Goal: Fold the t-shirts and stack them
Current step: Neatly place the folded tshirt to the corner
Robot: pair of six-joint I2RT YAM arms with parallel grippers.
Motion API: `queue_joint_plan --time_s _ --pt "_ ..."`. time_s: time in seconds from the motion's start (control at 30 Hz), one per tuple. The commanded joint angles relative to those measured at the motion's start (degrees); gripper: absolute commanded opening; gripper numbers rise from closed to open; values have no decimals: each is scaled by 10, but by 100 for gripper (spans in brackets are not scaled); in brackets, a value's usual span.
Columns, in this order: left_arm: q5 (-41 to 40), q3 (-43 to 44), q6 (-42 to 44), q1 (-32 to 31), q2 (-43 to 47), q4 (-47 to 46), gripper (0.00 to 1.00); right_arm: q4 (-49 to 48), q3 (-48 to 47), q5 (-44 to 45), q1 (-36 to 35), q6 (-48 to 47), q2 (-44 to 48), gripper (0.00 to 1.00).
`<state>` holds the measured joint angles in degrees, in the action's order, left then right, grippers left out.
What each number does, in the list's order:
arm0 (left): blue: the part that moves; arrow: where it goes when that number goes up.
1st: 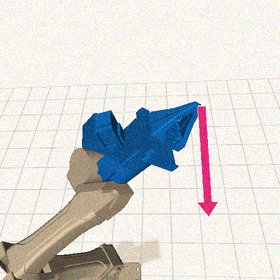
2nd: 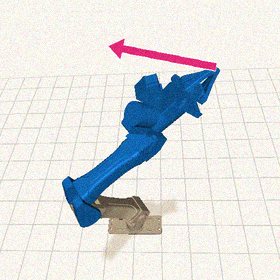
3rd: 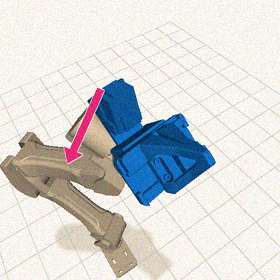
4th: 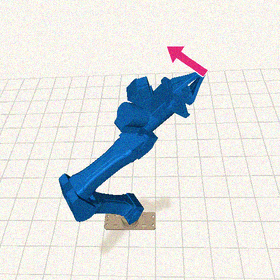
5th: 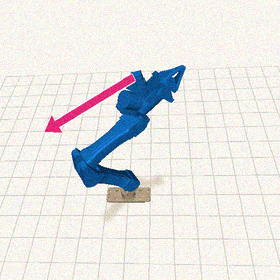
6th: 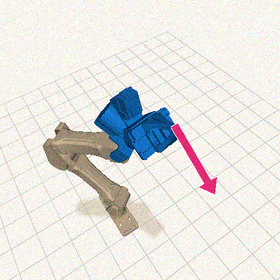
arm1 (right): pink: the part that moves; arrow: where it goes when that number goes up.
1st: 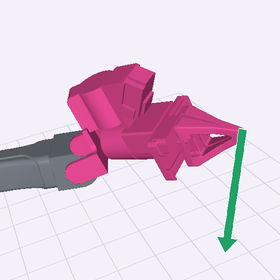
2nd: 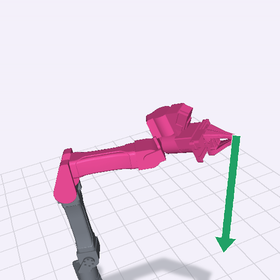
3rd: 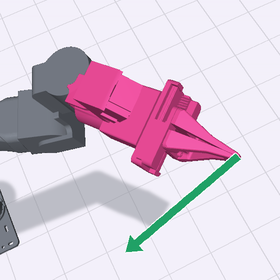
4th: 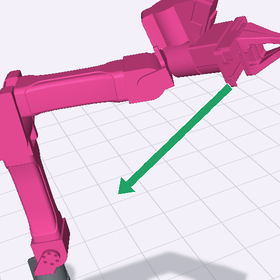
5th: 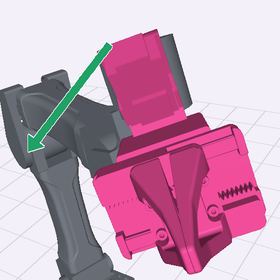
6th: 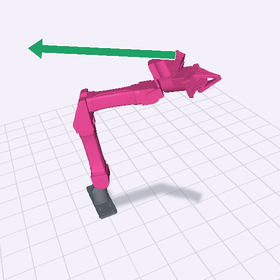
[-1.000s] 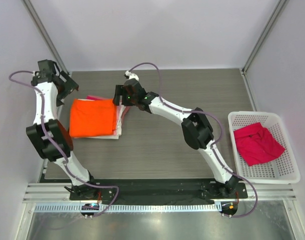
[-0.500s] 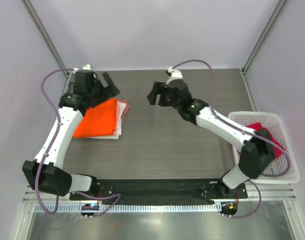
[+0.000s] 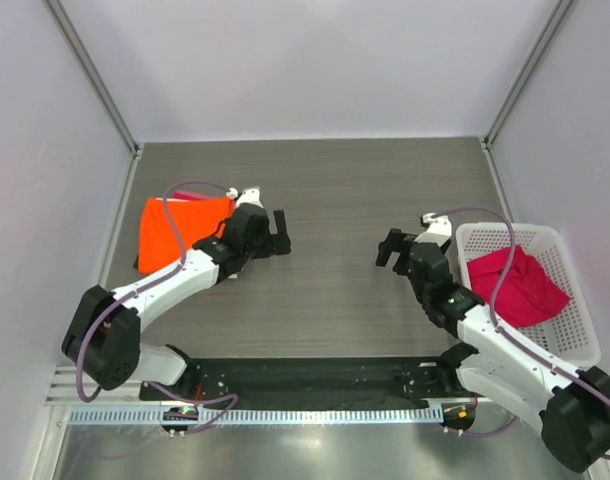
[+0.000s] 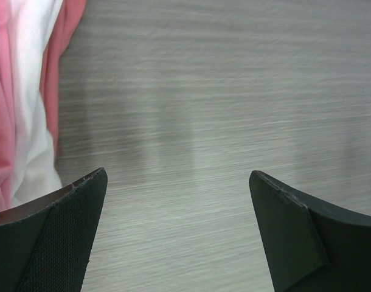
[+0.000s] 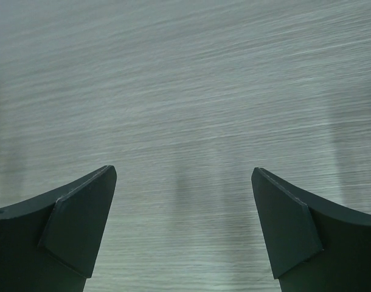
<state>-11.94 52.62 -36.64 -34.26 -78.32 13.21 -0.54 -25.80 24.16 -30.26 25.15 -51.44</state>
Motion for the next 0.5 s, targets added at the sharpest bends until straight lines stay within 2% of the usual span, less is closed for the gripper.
queue_joint_plan --time_s 0.0,0.13,0.27,0.33,0.47 --pt "-46 -22 42 -3 3 -152 100 -73 29 68 -2 -9 40 100" --pt "-53 60 55 -3 -109 -96 100 -120 76 57 -2 -12 55 99" --pt "-80 157 63 -1 -238 5 100 -126 90 55 -2 -15 62 100" --pt "-89 200 61 2 -268 35 100 -134 95 55 -2 -13 64 100" --pt "-73 215 47 19 -302 66 99 -138 102 56 -2 -12 68 100"
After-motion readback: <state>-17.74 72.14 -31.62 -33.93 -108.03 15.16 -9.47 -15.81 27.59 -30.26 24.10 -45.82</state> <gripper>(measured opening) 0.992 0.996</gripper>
